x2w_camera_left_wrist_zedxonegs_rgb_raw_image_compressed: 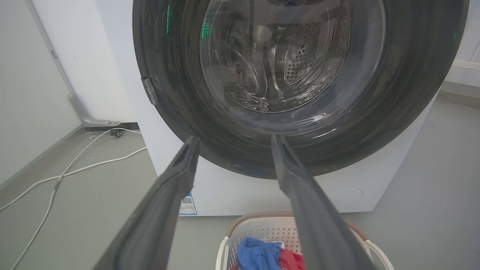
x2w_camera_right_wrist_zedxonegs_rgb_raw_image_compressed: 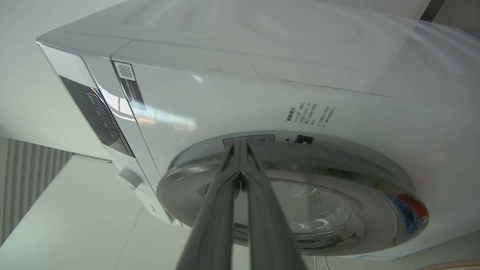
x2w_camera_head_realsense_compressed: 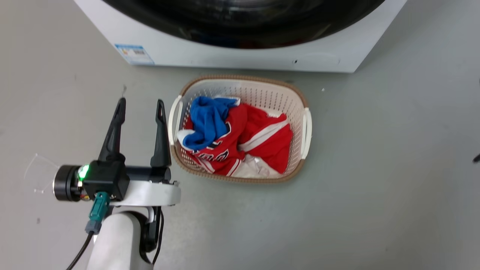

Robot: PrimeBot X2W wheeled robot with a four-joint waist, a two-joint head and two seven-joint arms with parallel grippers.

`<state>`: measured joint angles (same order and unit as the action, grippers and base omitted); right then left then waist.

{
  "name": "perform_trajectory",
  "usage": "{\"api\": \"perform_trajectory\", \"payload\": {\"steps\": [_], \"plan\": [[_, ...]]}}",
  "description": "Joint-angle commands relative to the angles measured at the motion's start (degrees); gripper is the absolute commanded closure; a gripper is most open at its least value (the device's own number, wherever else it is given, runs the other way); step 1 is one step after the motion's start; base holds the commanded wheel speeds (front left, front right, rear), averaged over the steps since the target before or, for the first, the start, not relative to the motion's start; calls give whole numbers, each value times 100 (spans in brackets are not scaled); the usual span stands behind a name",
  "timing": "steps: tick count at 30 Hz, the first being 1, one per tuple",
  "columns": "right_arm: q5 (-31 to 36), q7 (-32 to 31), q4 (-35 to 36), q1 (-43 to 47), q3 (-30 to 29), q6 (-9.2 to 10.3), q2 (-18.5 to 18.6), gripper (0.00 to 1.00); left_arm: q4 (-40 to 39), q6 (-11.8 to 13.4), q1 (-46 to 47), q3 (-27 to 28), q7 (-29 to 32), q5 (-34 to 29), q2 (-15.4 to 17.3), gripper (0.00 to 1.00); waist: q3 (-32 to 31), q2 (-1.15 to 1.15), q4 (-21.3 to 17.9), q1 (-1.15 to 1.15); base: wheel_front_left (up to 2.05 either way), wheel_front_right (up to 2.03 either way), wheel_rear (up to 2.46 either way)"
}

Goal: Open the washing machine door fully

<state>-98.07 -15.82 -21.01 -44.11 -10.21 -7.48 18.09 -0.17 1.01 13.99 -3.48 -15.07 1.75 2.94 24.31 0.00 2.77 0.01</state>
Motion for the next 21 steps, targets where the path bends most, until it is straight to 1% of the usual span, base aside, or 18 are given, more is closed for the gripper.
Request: {"api": "perform_trajectory", "payload": {"steps": [1,7,11,17,21], "plan": [[48,-119,-185,-315,108,-2,124,100,-41,-31,143,-6,-16,-7,-10,0,285,0,105,-1,0,0,0],[290,-409,-732,-1244,500,-2,389,100,-150,-32,361,-30,-16,-12,-10,0,621,0,245,-1,0,0,0],[311,-569,-1057,-1810,678,-2,419,100,-203,-10,436,-29,-16,-19,-11,0,785,0,291,-1,0,0,0],[698,-766,-1484,-2461,1135,-2,531,100,-204,-4,525,-82,-16,29,-9,0,983,0,349,-1,0,0,0],[872,-913,-1581,-2708,1354,-2,527,100,-186,1,543,-108,-16,38,-10,0,1043,0,382,-1,0,0,0]]}}
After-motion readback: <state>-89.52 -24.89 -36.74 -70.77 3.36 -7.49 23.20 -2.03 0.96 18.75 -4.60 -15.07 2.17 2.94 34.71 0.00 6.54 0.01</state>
